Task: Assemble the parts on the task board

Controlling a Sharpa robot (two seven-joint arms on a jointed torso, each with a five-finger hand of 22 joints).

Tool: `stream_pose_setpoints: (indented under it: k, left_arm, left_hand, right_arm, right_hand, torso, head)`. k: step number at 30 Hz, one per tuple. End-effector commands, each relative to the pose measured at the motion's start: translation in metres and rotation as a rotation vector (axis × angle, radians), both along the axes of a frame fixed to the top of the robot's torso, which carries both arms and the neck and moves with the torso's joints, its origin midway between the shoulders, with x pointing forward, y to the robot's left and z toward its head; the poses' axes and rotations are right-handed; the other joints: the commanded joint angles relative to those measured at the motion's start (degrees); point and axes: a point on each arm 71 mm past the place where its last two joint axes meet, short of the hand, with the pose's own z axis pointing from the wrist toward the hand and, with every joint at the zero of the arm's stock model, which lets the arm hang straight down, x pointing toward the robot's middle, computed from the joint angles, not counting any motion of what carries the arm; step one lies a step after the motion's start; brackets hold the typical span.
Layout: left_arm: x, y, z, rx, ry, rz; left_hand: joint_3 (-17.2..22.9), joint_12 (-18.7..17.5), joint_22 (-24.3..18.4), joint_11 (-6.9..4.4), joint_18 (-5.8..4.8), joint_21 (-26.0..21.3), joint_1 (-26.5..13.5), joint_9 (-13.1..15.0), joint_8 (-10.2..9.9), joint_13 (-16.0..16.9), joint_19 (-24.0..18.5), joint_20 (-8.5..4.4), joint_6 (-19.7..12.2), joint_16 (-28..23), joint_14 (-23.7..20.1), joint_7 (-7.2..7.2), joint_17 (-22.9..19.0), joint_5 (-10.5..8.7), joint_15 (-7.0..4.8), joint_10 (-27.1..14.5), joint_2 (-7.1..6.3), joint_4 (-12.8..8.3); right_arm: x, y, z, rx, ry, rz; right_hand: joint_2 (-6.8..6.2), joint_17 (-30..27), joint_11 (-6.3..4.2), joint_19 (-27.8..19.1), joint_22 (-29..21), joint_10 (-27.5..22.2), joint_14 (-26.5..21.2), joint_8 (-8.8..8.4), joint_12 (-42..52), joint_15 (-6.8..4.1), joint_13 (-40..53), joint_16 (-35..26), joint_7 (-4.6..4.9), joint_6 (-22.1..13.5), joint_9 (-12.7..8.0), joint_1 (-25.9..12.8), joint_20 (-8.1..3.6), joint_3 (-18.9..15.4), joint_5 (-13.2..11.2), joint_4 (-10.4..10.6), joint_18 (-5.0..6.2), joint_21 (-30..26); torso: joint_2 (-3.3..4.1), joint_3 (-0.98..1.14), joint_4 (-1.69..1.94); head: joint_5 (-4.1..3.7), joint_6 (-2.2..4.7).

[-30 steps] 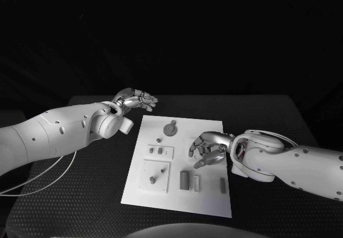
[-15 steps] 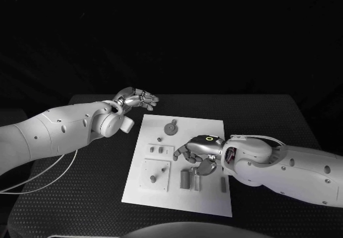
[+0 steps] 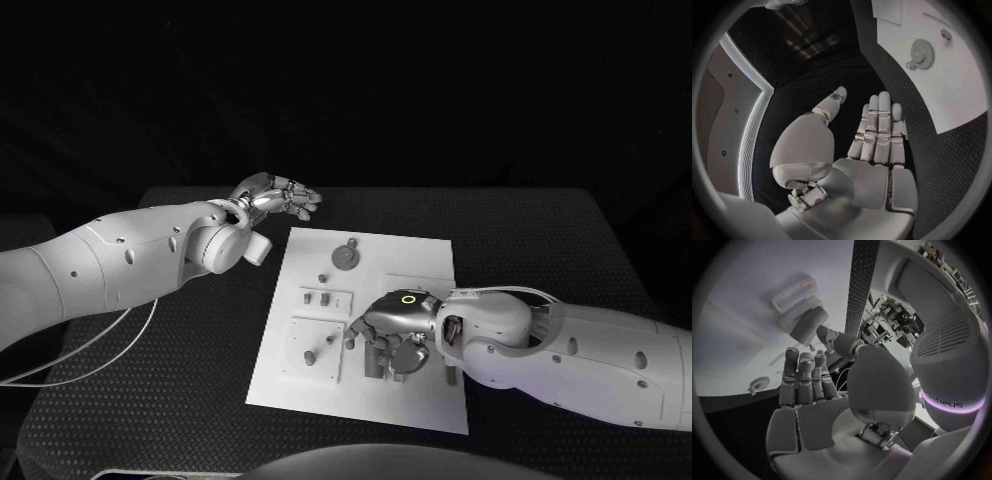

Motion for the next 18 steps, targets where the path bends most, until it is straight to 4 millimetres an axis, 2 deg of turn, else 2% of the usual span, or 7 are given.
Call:
stream_pose_setpoints:
  k: [1,11,15,18]
  left_arm:
    - [-0.0003,-0.003,0.0008,-0.013,-0.004,-0.019]
    - [-0.0007,-0.0014,0.0004,-0.013,-0.003,-0.017]
    - [-0.0009,-0.0008,0.0003,-0.012,-0.002,-0.016]
    - [-0.0008,-0.0006,0.0002,-0.012,-0.002,-0.015]
  left_hand:
    - [0.0,0.2,0.1,0.07,-0.43,-0.3,0.0,-0.1,0.2,-0.1,0.3,0.14,-0.2,-0.3,0.2,0.14,0.1,-0.01,0.2,0.0,0.39,0.3]
    - [0.0,0.3,0.1,0.07,-0.43,-0.3,0.0,-0.1,0.2,-0.1,0.3,0.14,-0.2,-0.4,0.2,0.18,0.1,-0.02,0.2,0.0,0.42,0.4]
    - [0.0,0.3,0.1,0.07,-0.43,-0.3,0.0,-0.1,0.2,-0.1,0.3,0.14,-0.2,-0.4,0.2,0.19,0.2,-0.02,0.2,0.0,0.44,0.4]
    - [0.0,0.3,0.1,0.07,-0.43,-0.3,0.0,-0.1,0.2,-0.1,0.3,0.14,-0.2,-0.4,0.2,0.19,0.2,-0.02,0.2,0.0,0.44,0.4]
  right_arm:
    - [-0.0037,-0.0015,-0.0085,-0.068,-0.008,0.031]
    - [-0.0066,0.0014,-0.0155,-0.1,-0.015,0.044]
    - [-0.005,-0.0001,-0.0161,-0.107,-0.044,0.039]
    - [-0.0038,-0.0013,-0.0167,-0.12,-0.056,0.034]
  right_hand:
    - [0.5,0.1,-0.16,-0.4,1.1,-0.3,-0.3,0.39,0.4,-0.23,-0.1,0.5,0.1,0.6,0.2,0.0,0.02,0.1,-0.1,-0.2,-0.07,0.4]
    - [0.89,0.1,-0.34,-0.3,1.1,-0.2,-0.3,0.87,1.3,-0.38,-0.3,1.3,0.39,1.0,0.4,0.2,-0.09,0.4,-0.1,-0.2,-0.07,1.2]
    - [1.56,0.0,-0.41,-0.2,1.0,-0.2,-0.3,1.11,1.6,-0.45,-0.5,1.6,0.34,1.3,0.5,0.6,-0.16,1.1,-0.1,-0.2,-0.07,1.4]
    - [1.65,0.0,-0.51,-0.1,0.9,-0.1,-0.3,1.41,1.9,-0.53,-0.7,1.9,0.51,1.8,0.6,1.3,-0.25,2.1,-0.1,-0.2,-0.07,1.6]
  torso:
    - [0.0,-0.03,0.05]
    - [0.0,0.03,-0.03]
    - [0.04,0.03,0.02]
    - [0.01,0.04,-0.03]
  head:
    - [-0.01,0.04]
    - [0.17,-0.13]
    - [0.04,-0.08]
    - [0.12,-0.36]
